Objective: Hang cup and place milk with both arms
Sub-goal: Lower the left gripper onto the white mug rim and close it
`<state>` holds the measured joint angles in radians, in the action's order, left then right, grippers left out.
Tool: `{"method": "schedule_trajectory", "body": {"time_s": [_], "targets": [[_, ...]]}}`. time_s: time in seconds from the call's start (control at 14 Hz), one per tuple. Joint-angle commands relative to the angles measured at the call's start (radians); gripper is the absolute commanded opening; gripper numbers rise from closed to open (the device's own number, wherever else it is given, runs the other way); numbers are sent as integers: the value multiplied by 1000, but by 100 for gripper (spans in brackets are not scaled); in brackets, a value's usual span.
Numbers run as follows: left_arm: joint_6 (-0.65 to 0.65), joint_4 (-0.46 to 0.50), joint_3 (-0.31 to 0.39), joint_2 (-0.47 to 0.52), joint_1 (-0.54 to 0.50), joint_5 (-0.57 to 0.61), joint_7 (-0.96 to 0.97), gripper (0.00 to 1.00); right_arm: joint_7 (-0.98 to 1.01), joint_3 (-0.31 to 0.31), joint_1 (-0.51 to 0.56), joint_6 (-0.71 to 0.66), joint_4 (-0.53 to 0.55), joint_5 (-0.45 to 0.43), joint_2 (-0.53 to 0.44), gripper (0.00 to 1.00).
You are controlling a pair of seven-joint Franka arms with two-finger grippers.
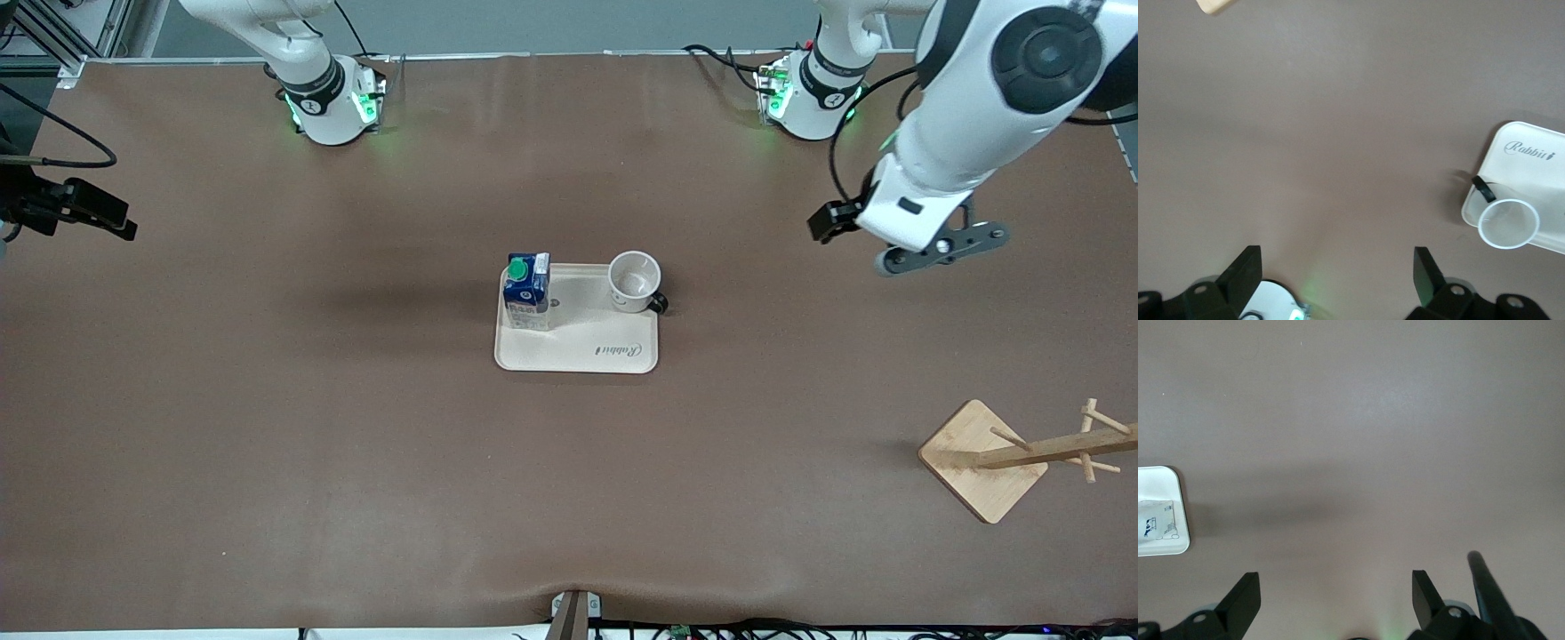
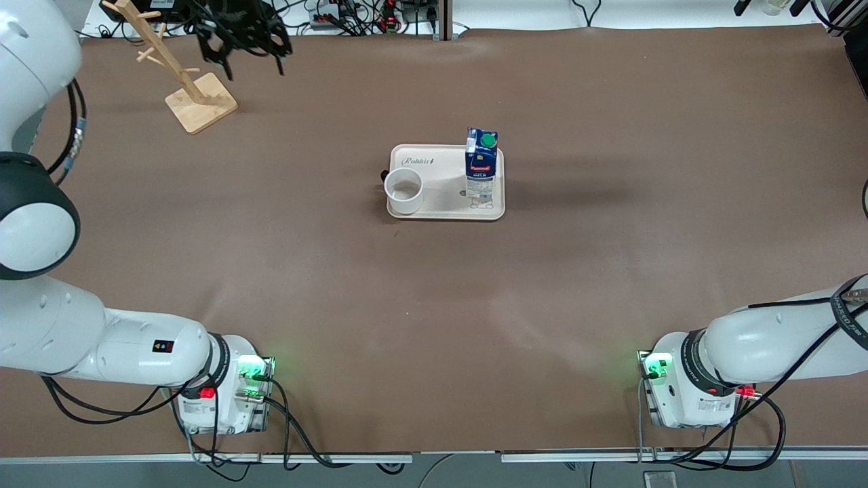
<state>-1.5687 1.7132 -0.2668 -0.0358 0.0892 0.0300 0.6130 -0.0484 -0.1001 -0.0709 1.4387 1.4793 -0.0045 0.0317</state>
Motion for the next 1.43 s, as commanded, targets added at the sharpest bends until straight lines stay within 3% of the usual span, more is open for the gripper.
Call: {"method": "schedule_trajectory", "body": {"time_s": [0.0, 0.29, 0.64, 0.93, 1.36], "targets": [[-100, 103, -41, 30, -6, -25, 91, 100, 2, 16, 19, 0, -8, -6, 8, 100], [-244, 226, -46, 34, -3, -143, 178, 100, 2, 17, 19, 0, -11, -9, 20, 100], [-446, 327, -175, -38, 15, -163, 443, 100, 1, 17, 10, 2, -11, -2, 22, 100], [-580, 336, -207, -157, 96, -150, 672, 100, 5, 17, 8, 19, -10, 4, 43, 100], [-757, 336, -207, -314, 165, -24, 944, 84, 13, 20, 10, 41, -14, -5, 95, 100]]}}
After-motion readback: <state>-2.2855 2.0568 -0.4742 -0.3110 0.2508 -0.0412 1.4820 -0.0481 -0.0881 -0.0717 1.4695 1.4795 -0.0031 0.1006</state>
